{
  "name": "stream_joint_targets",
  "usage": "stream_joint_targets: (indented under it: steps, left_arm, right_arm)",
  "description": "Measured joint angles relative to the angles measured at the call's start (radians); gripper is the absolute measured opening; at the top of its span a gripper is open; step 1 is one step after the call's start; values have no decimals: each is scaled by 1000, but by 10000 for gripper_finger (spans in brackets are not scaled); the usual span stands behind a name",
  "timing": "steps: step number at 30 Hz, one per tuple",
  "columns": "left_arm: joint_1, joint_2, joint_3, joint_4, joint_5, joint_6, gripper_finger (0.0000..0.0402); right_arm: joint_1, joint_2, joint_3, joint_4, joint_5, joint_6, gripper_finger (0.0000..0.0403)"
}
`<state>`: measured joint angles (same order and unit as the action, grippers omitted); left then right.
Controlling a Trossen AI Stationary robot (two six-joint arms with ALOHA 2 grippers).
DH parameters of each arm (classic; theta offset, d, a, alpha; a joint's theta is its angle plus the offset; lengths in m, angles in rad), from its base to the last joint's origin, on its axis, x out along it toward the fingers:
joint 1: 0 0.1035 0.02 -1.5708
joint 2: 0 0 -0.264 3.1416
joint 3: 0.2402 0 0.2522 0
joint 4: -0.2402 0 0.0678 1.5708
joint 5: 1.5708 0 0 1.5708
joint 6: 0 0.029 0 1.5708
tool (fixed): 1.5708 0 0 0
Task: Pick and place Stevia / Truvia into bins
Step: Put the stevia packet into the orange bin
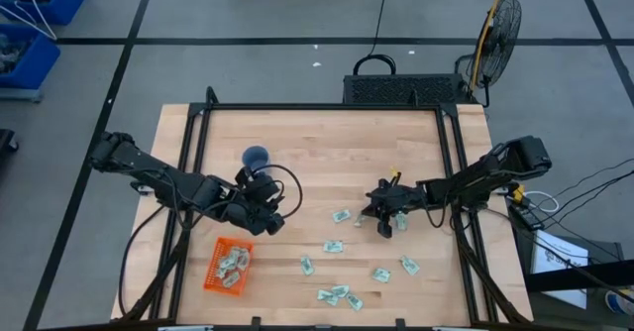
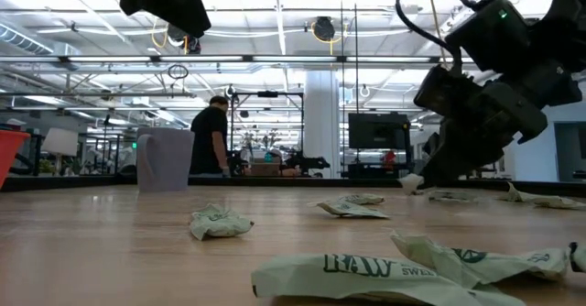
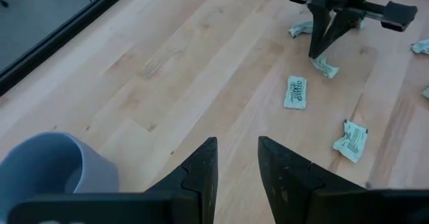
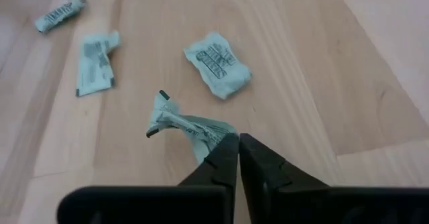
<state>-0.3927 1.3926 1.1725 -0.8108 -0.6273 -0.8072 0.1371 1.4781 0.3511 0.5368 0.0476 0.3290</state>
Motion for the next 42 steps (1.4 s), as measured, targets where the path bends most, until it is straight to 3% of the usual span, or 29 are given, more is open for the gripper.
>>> stream_joint_targets:
  steps: [7, 15, 20, 27, 35, 42]
  left_arm:
    - [0, 0, 0, 4, 0, -57, 113]
    - [2, 0, -1, 194, 10, -128, 113]
    - [31, 36, -1, 323, 49, -83, 113]
    - [80, 247, -2, 533, 62, 34, 113]
    - [169, 398, -2, 943, 227, 165, 113]
    - [222, 404, -1, 939, 285, 171, 113]
  right_arm:
    - [0, 0, 0, 133, 5, -124, 2]
    - [2, 0, 0, 442, 98, -551, 1]
    - [2, -1, 1, 586, 135, -753, 1]
    - [2, -1, 1, 600, 135, -779, 1]
    - [2, -1, 1, 596, 134, -822, 1]
    - [-1, -1, 1, 597, 134, -850, 1]
